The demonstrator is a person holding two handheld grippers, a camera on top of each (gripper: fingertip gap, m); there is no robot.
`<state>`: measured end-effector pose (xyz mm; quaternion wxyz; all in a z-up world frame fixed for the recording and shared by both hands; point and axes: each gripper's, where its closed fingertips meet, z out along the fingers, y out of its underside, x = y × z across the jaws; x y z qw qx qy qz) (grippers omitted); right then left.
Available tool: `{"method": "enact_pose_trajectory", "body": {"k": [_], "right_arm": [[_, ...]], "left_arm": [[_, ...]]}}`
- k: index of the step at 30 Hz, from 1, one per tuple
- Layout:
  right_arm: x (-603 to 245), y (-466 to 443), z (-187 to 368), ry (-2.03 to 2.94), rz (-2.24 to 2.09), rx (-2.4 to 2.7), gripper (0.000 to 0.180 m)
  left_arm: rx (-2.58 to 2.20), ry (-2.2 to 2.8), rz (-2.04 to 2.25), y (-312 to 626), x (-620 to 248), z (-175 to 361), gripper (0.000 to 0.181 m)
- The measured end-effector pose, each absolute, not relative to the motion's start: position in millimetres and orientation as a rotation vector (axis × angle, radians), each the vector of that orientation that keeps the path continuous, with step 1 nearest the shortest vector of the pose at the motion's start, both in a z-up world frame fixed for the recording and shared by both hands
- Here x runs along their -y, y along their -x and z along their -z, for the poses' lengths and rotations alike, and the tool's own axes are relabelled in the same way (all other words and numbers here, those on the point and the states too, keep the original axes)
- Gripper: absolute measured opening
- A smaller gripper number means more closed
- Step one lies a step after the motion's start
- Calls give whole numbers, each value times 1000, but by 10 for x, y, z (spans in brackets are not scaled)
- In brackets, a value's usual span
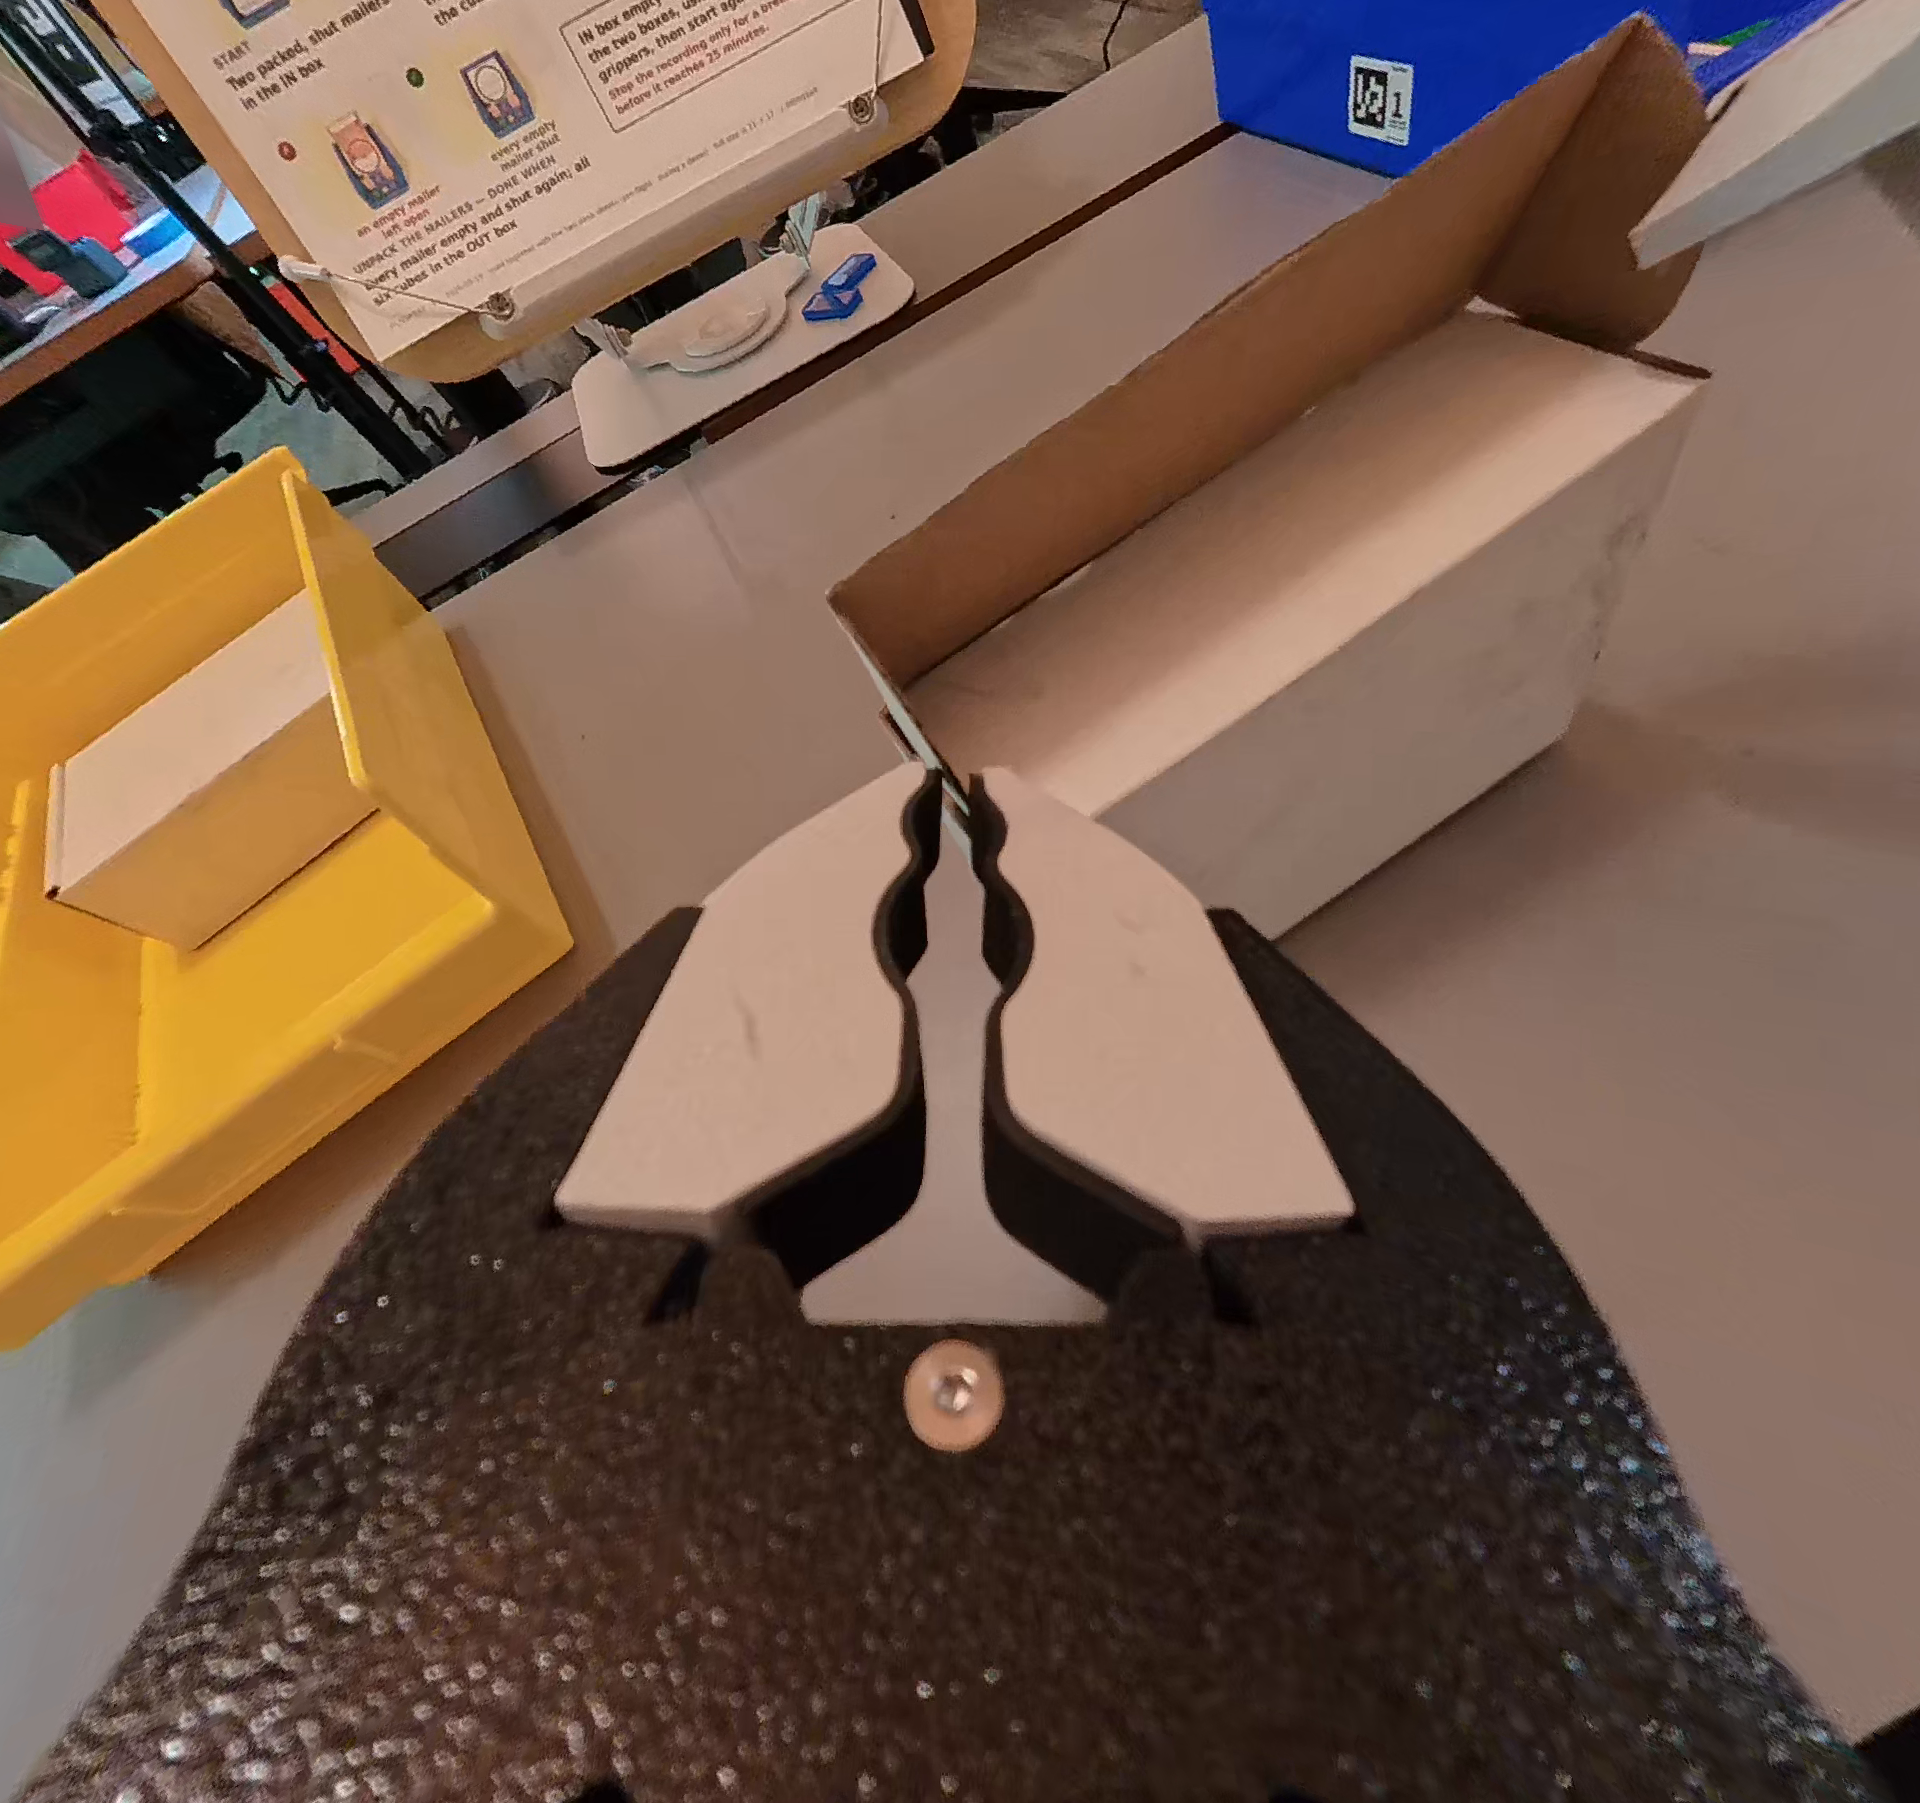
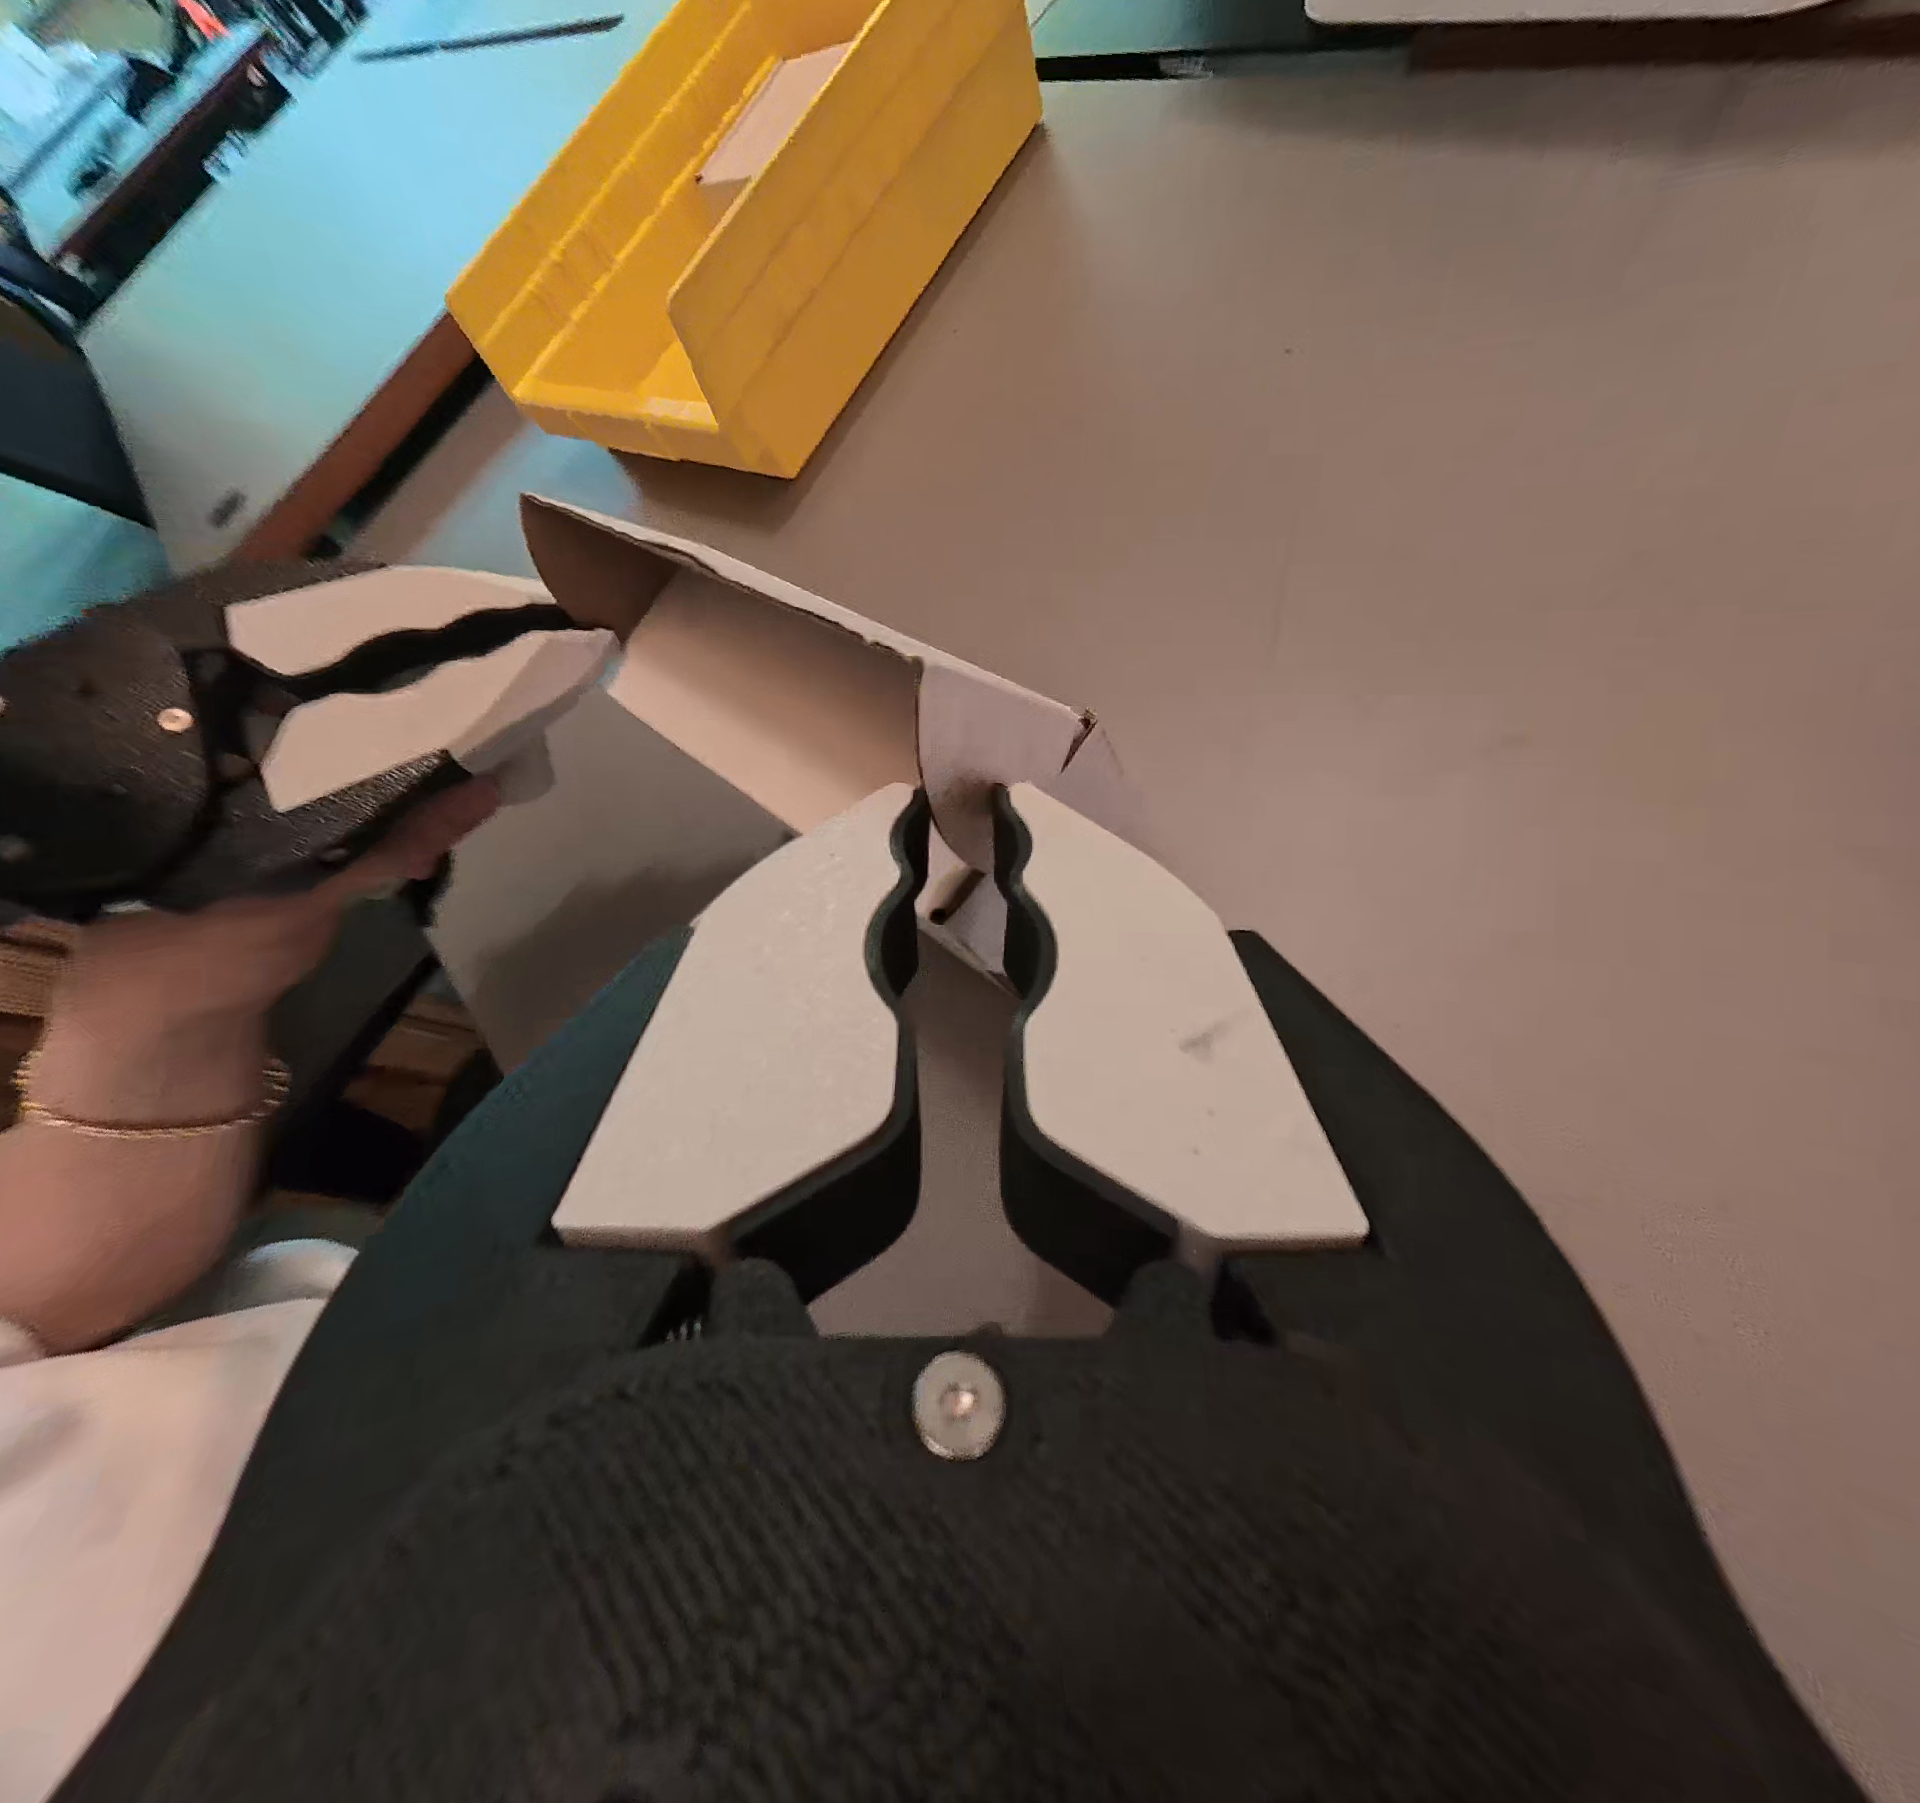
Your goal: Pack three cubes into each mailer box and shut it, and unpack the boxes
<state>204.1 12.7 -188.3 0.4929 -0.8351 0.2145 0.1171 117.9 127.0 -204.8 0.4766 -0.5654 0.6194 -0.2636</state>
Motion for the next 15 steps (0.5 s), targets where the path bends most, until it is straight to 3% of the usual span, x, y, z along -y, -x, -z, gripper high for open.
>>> {"method": "enact_pose_trajectory", "body": {"k": [15], "right_arm": [[-128,-2190,1878,1970,-360,-597,10]], "left_arm": [[-1514,1346,689,-1267,-1226,2043,5]]}}
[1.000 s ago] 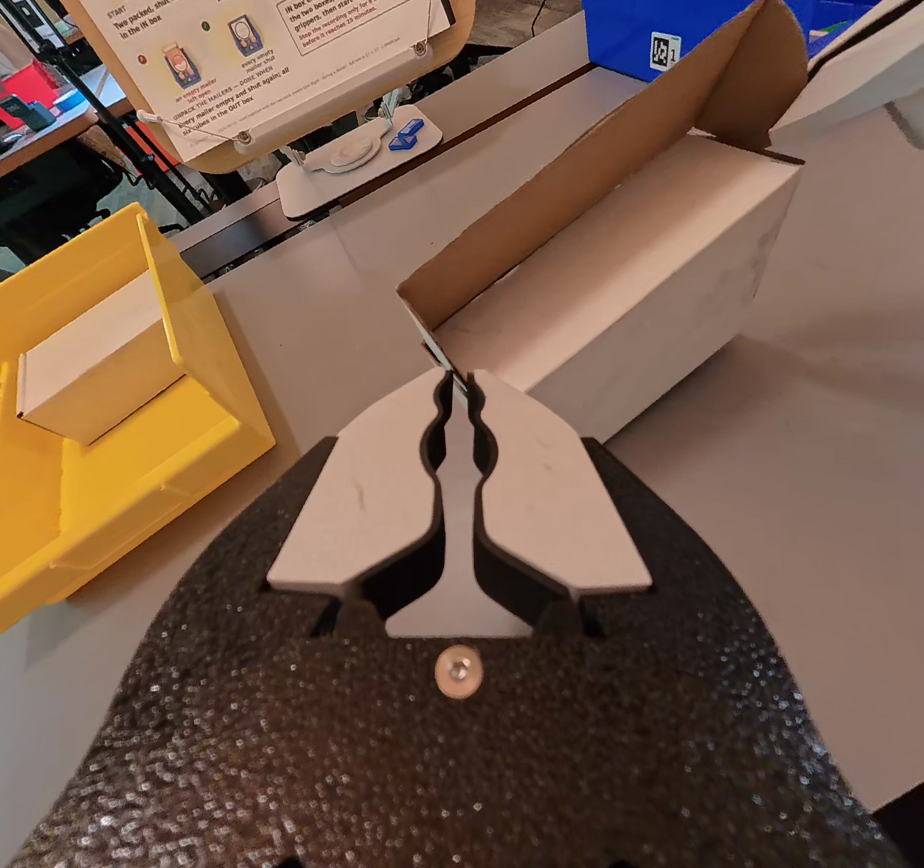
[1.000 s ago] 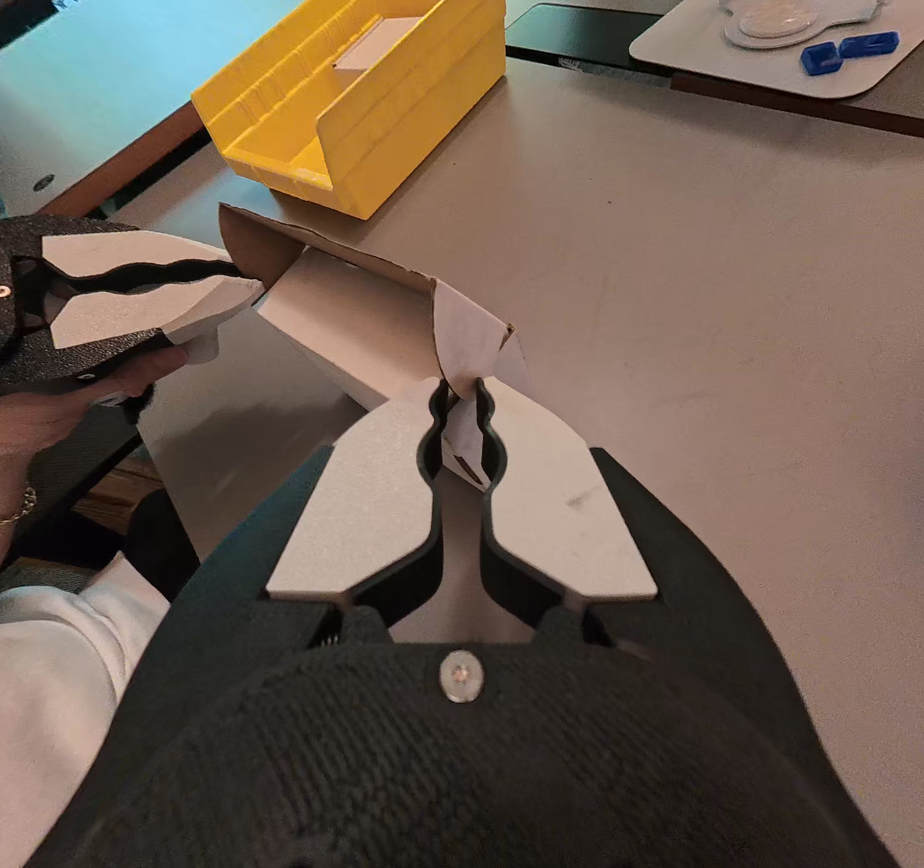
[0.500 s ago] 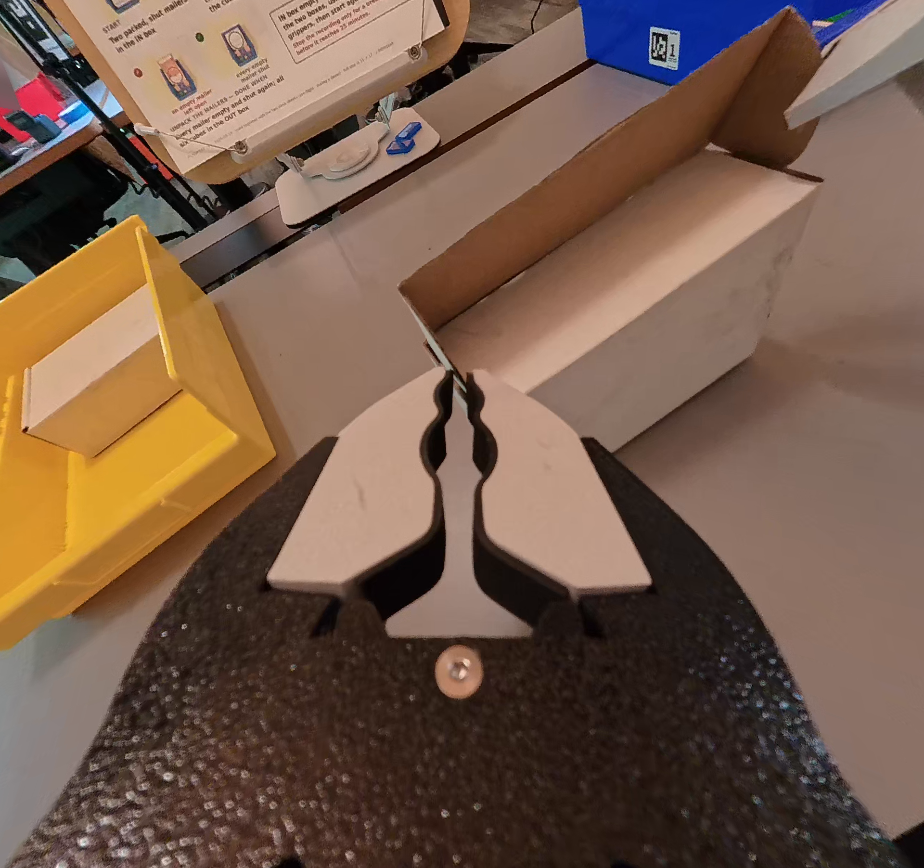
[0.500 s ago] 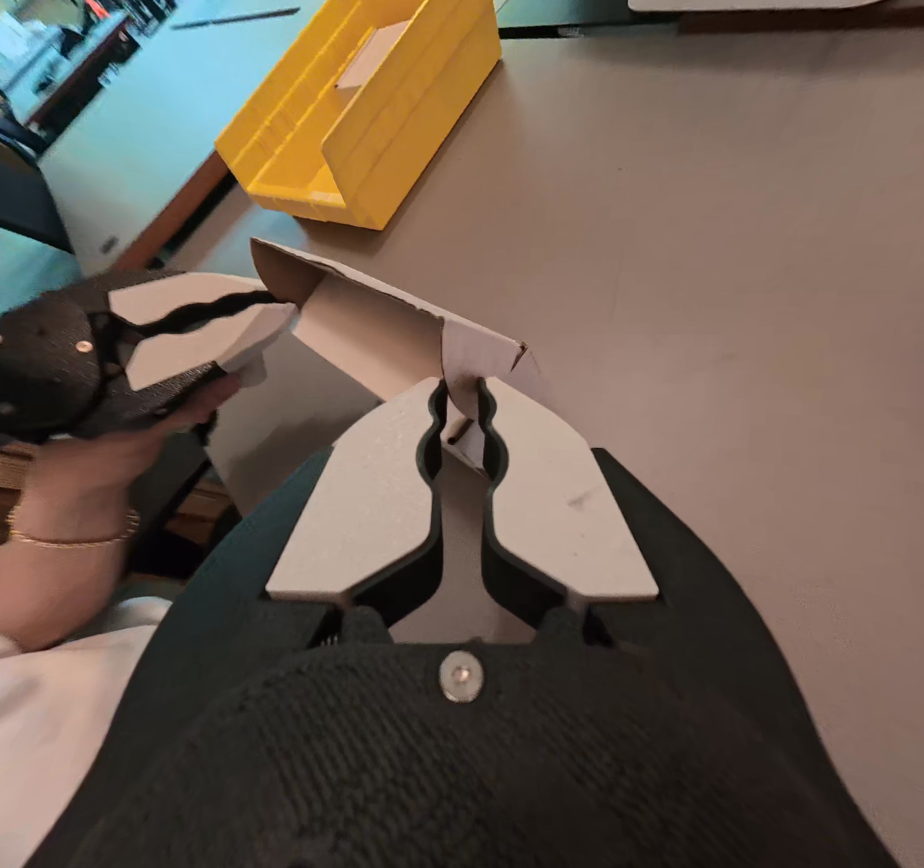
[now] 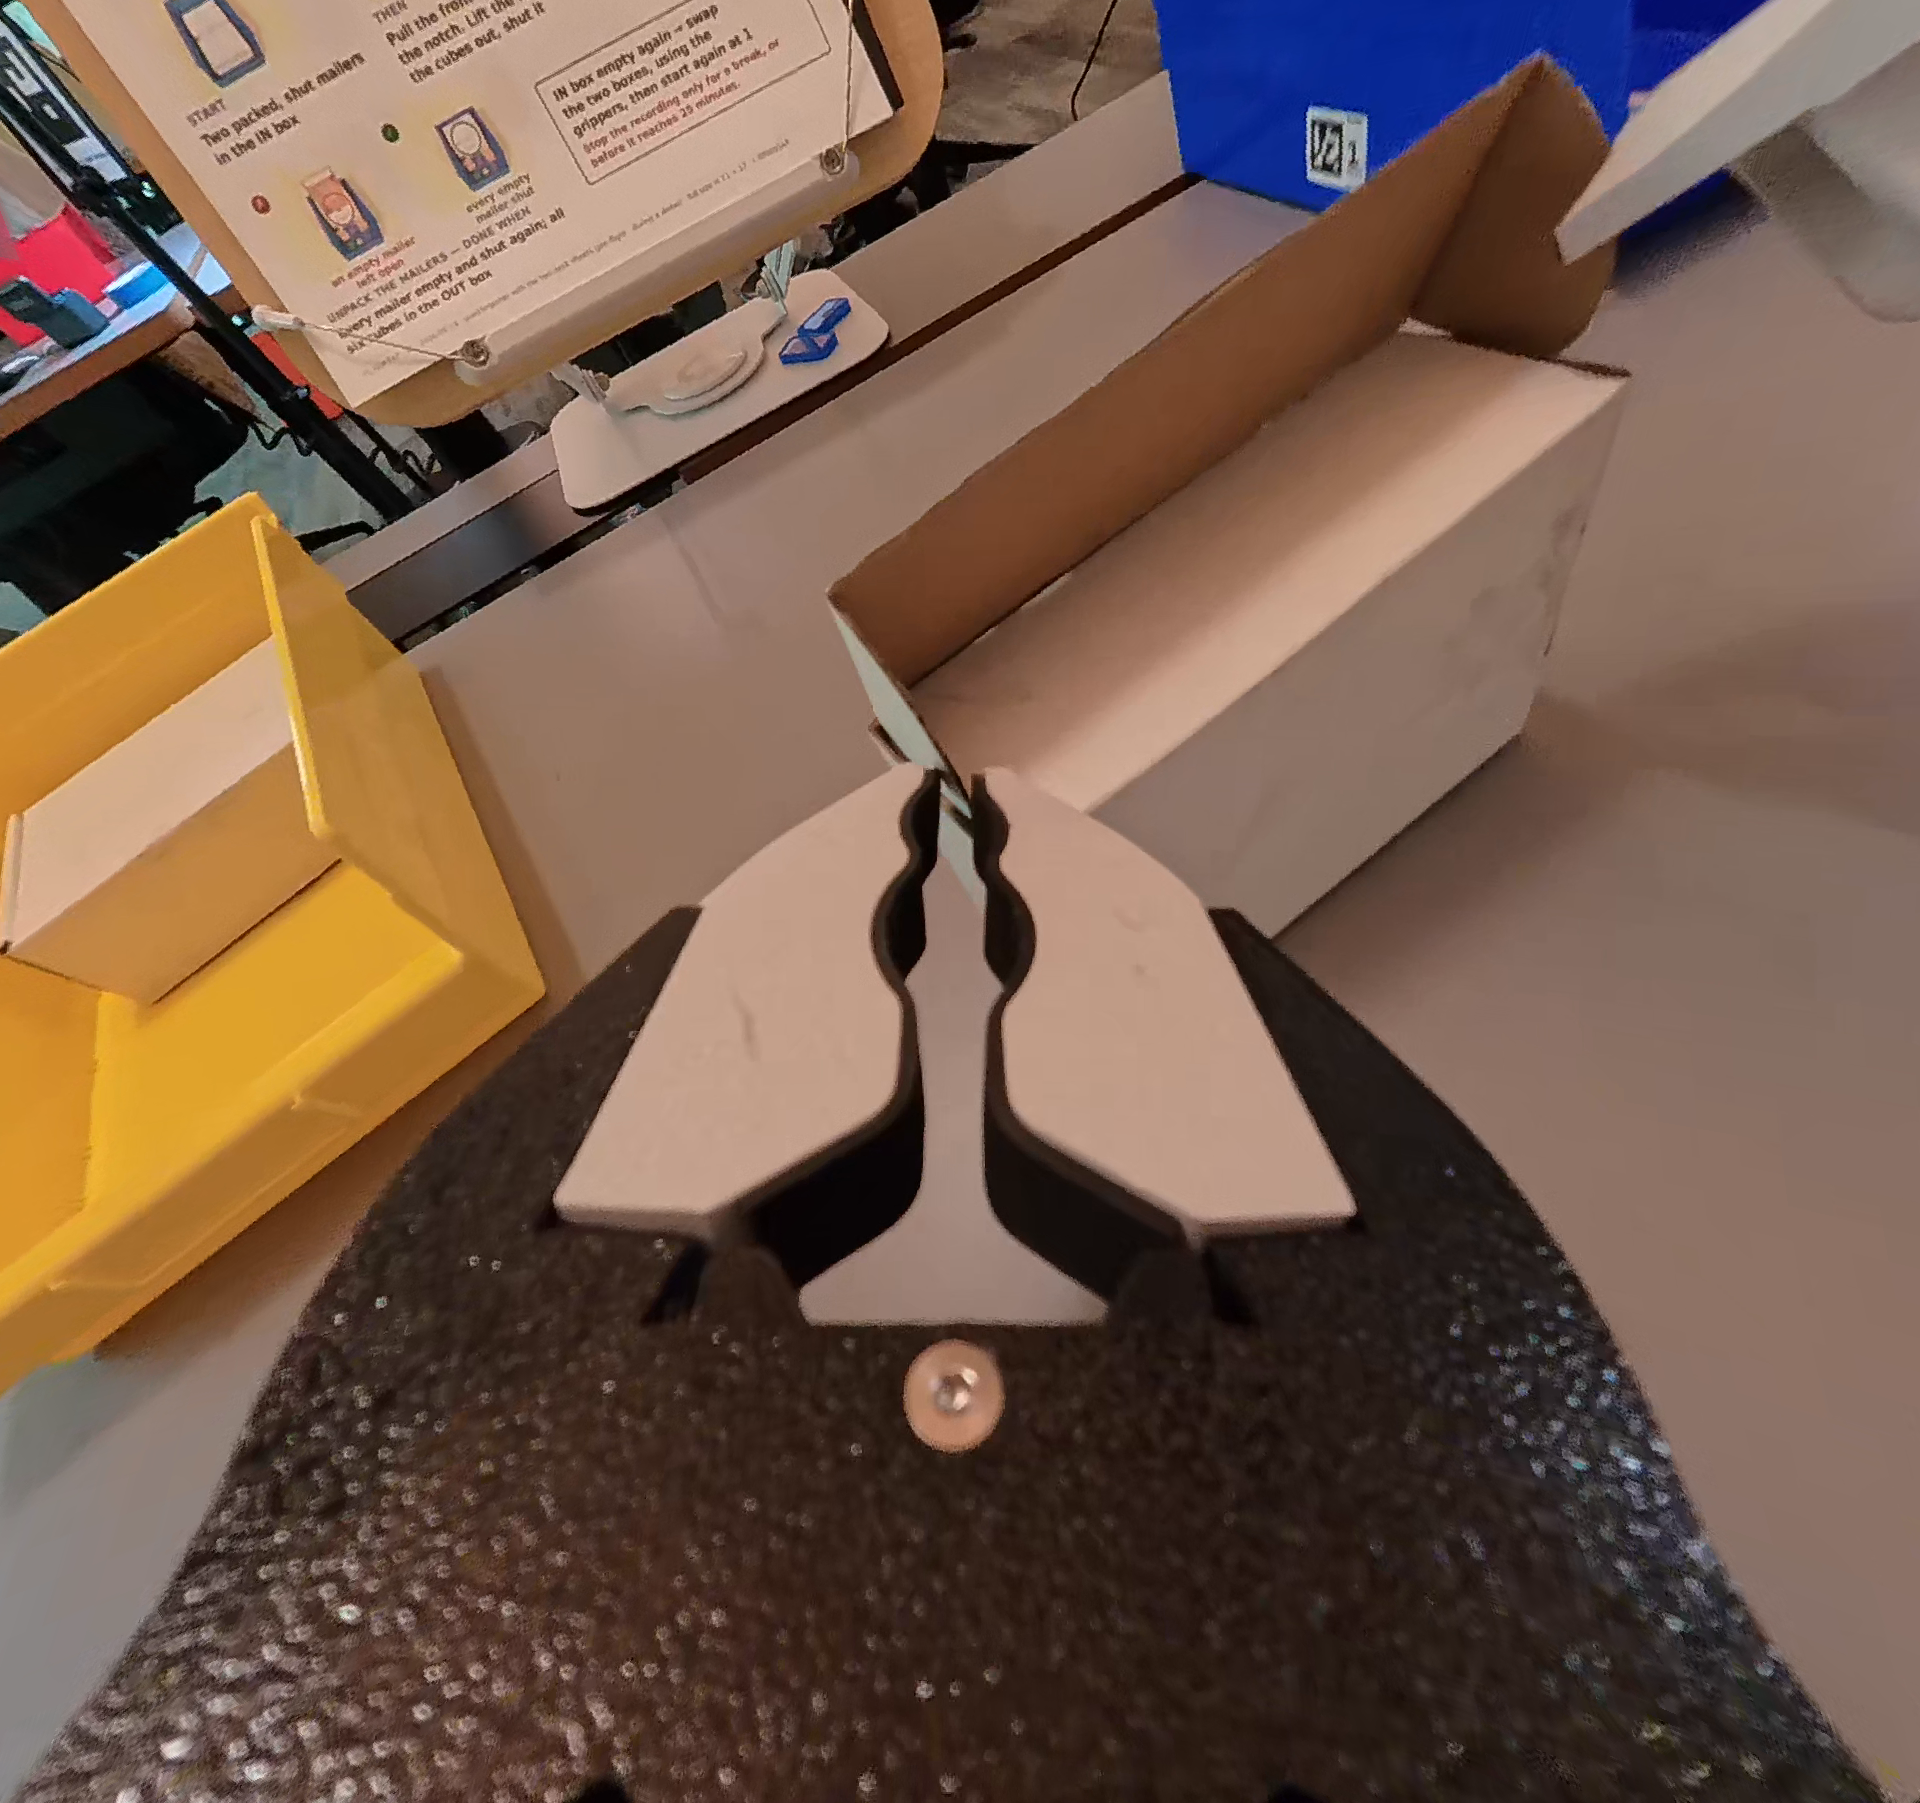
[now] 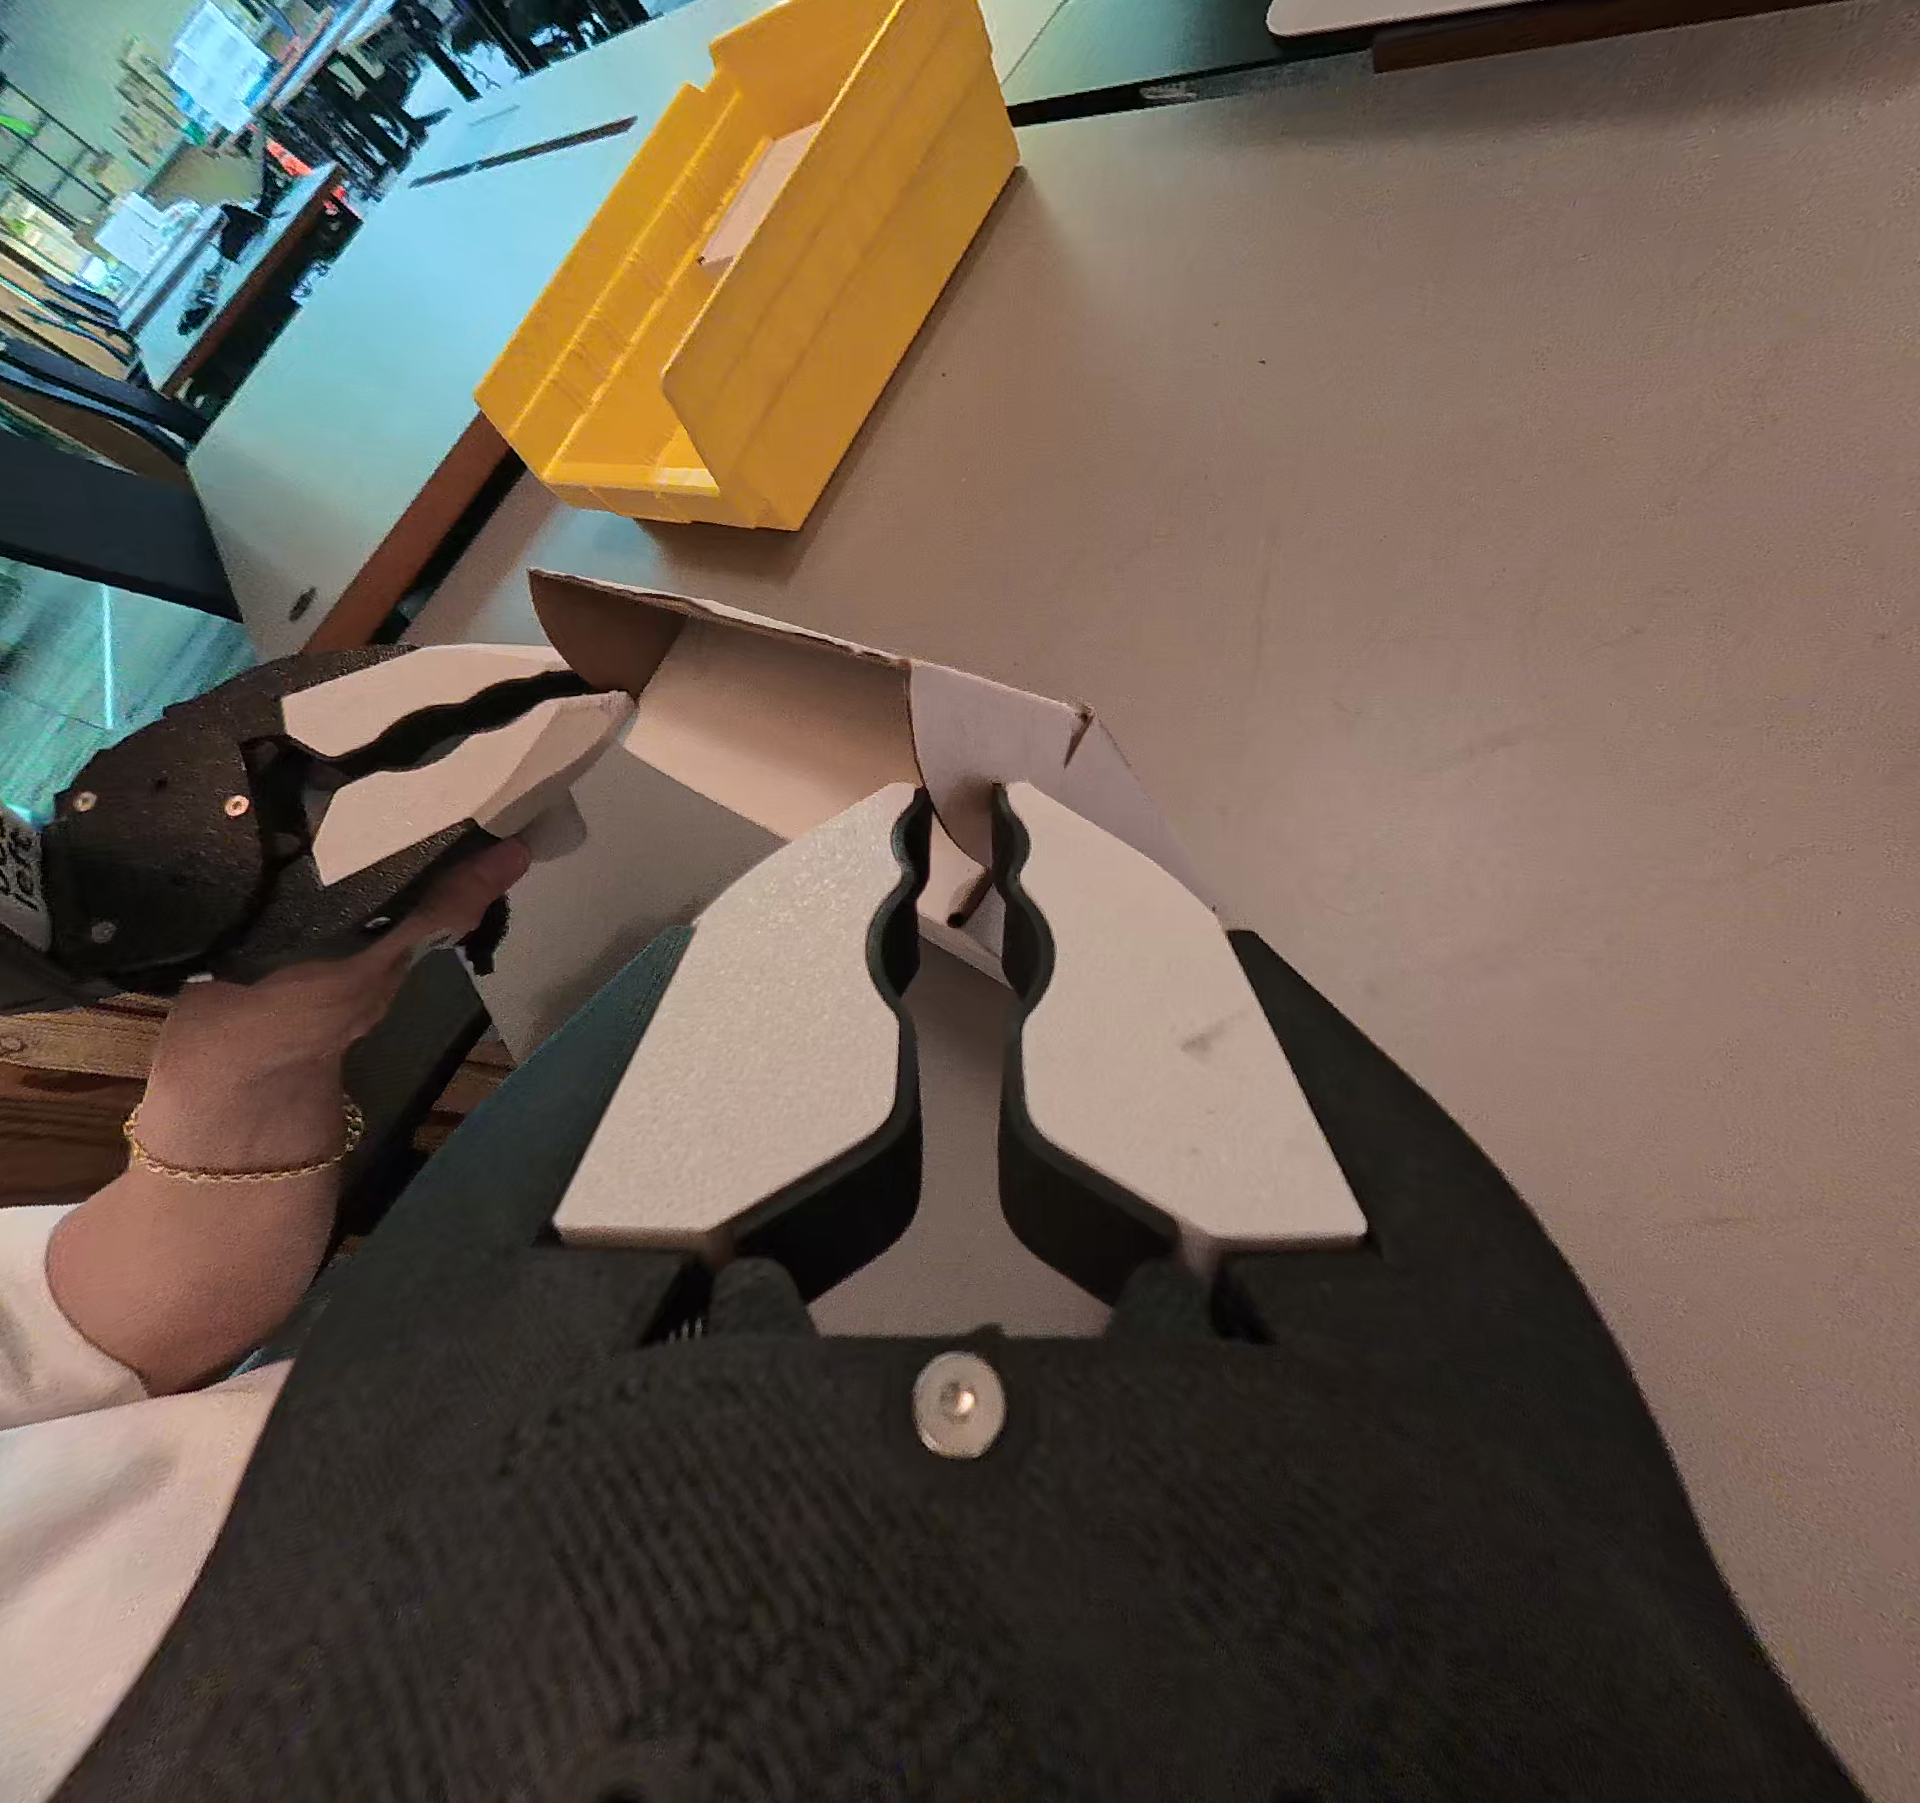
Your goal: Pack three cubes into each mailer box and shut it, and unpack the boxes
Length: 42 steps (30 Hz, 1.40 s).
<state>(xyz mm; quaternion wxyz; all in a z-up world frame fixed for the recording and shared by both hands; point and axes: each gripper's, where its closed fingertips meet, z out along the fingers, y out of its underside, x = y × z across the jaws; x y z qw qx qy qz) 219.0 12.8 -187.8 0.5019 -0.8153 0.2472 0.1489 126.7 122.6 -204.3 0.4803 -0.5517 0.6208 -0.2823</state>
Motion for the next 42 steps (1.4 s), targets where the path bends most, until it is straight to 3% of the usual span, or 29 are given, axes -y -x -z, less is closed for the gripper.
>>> {"method": "enact_pose_trajectory", "body": {"k": [14,34,42], "right_arm": [[-148,-2064,1837,1946,-370,-564,11],[-172,-2165,1729,1874,-453,-602,6],[-163,-2275,1809,1972,-275,-594,5]], "left_arm": [[-1382,1492,1079,-1272,-1304,1985,11],[-1517,1489,785,-1417,-1333,2074,14],[-1525,1468,771,-1468,-1309,2074,14]]}}
